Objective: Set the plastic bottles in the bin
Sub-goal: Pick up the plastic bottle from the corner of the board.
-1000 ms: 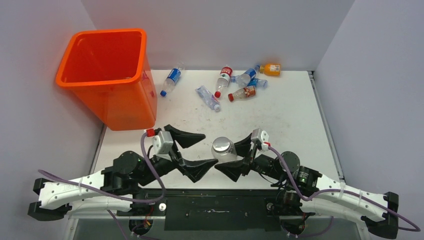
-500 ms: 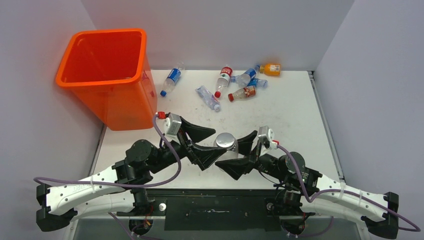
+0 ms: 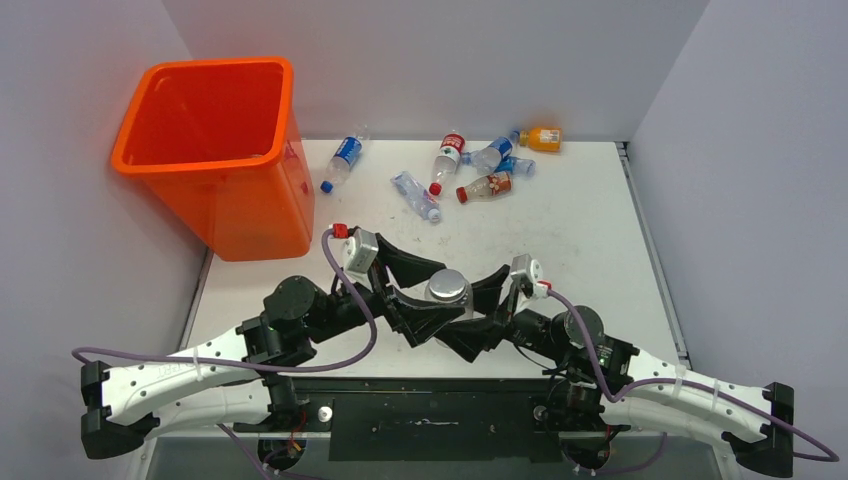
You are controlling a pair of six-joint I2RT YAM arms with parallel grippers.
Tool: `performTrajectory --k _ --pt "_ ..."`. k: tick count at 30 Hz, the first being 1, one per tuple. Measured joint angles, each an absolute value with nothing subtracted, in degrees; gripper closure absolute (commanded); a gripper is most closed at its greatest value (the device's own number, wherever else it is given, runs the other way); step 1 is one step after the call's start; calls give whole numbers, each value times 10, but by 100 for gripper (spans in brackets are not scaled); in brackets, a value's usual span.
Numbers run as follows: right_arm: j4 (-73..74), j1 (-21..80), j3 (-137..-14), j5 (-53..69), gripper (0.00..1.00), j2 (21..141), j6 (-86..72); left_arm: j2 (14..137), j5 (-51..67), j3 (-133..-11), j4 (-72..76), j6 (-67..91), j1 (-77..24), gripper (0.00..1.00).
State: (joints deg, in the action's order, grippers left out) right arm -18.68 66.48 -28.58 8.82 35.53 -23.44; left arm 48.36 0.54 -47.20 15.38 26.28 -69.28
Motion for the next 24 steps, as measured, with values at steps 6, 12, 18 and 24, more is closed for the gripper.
performTrajectory --k 6,12,18,24 --pt "-210 666 -282 91 57 361 -237 479 6 -472 164 253 -693 14" --pt "-213 672 -280 92 57 371 -238 470 5 -472 165 243 -693 19" --pt "-219 676 -278 92 58 371 -239 471 5 -472 156 237 -693 25" --pt "-224 680 -276 91 58 371 -239 478 -3 -472 144 233 -693 42"
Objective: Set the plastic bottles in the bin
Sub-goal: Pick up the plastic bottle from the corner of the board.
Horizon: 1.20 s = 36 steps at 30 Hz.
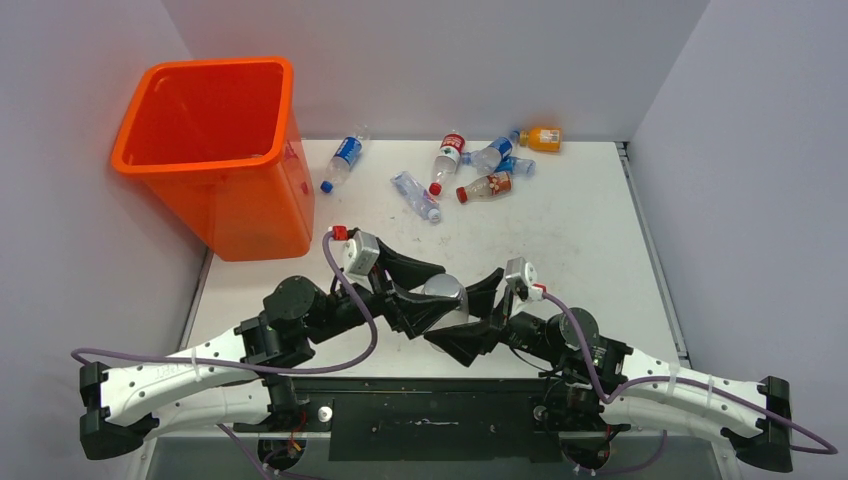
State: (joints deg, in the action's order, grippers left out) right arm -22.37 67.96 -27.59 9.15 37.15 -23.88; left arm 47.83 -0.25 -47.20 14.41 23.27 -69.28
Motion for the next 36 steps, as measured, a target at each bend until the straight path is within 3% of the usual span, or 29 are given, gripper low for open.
performTrajectory --k 3,7,9,12,16,19,36 --pt "-221 680 -275 89 58 371 -244 483 -9 -475 138 225 -693 55" --pt "-222 680 -275 84 57 373 -247 486 -9 -482 130 217 -693 89" --pt "-223 680 -275 83 55 373 -248 488 -6 -484 129 216 -693 100" --pt "-222 681 -275 83 44 373 -248 490 0 -488 128 213 -693 100" --pt "-220 683 -275 82 3 373 -249 492 4 -490 126 209 -693 100" --pt "-213 684 -278 82 10 377 -256 493 7 -490 116 208 -695 100" --pt "-172 687 -331 81 10 371 -295 418 -85 -502 44 163 -704 100"
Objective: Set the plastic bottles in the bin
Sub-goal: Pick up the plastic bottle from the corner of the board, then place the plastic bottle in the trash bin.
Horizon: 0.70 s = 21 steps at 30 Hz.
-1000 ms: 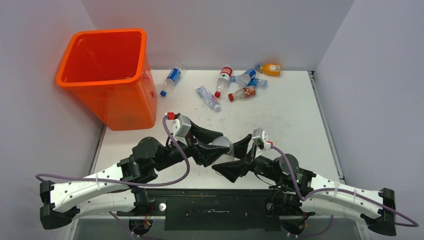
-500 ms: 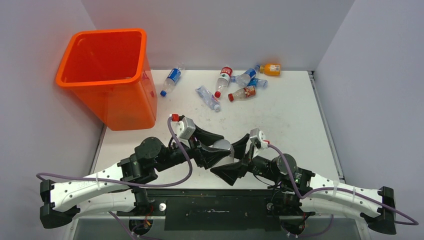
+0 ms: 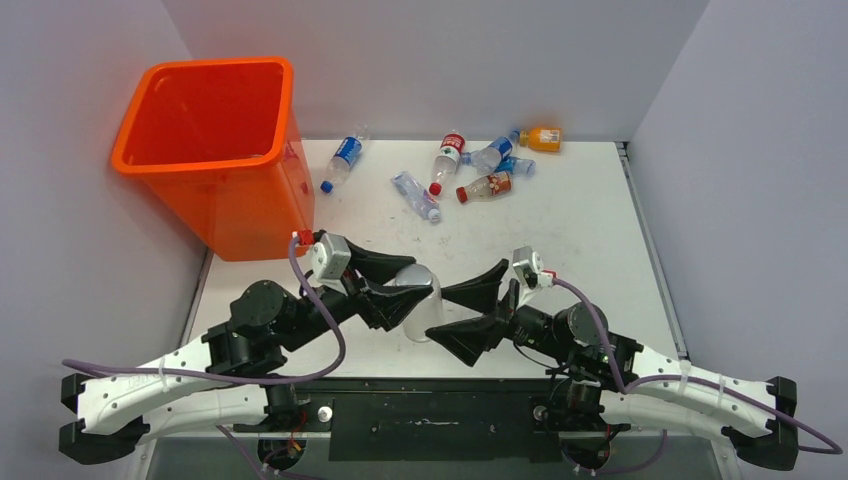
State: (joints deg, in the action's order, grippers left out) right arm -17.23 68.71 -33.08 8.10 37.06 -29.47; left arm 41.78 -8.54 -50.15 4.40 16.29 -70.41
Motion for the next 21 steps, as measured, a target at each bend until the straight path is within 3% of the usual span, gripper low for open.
performTrajectory --k 9,15,21 --pt "-159 687 -334 57 10 356 -305 402 -152 -574 -31 99 -701 100" --pt "-135 687 -321 -26 10 273 -307 458 -323 -776 -108 -41 -691 100" --pt "-114 687 -318 -90 10 245 -307 571 -350 -1002 -161 -92 -502 100"
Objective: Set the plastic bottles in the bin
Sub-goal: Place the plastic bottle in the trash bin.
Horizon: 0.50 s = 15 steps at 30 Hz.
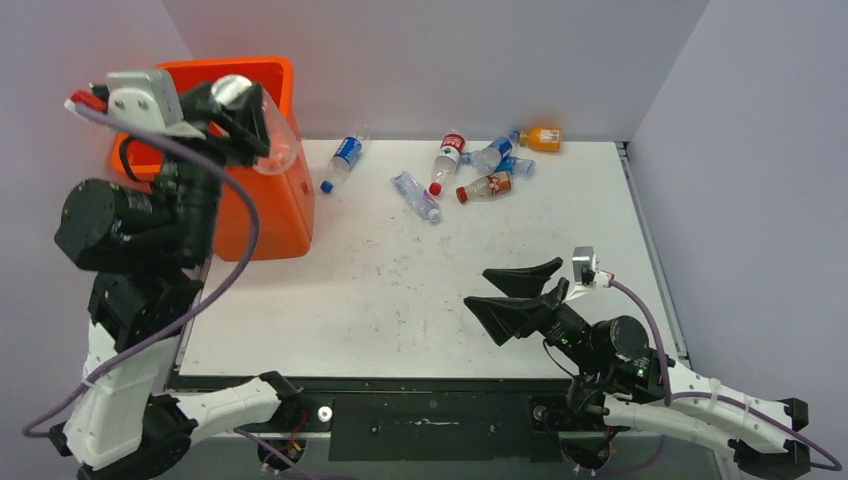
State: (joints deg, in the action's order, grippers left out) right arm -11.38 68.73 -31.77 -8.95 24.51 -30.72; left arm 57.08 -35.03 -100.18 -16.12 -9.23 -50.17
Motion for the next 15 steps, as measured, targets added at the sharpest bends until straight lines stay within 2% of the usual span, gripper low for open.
performTrajectory --k 2,4,10,15 --pt "-103 687 -317 -102 10 252 -306 625 -334 -1080 -187 -76 -400 100" --pt "-96 687 -317 -108 10 263 -305 662 -336 -1110 -182 -66 -350 100" --pt "-66 687 -309 -118 10 279 -315 731 -339 -1086 -125 -8 -170 100" --pt "-65 687 -255 -123 10 252 -340 768 -362 -994 5 14 -119 100"
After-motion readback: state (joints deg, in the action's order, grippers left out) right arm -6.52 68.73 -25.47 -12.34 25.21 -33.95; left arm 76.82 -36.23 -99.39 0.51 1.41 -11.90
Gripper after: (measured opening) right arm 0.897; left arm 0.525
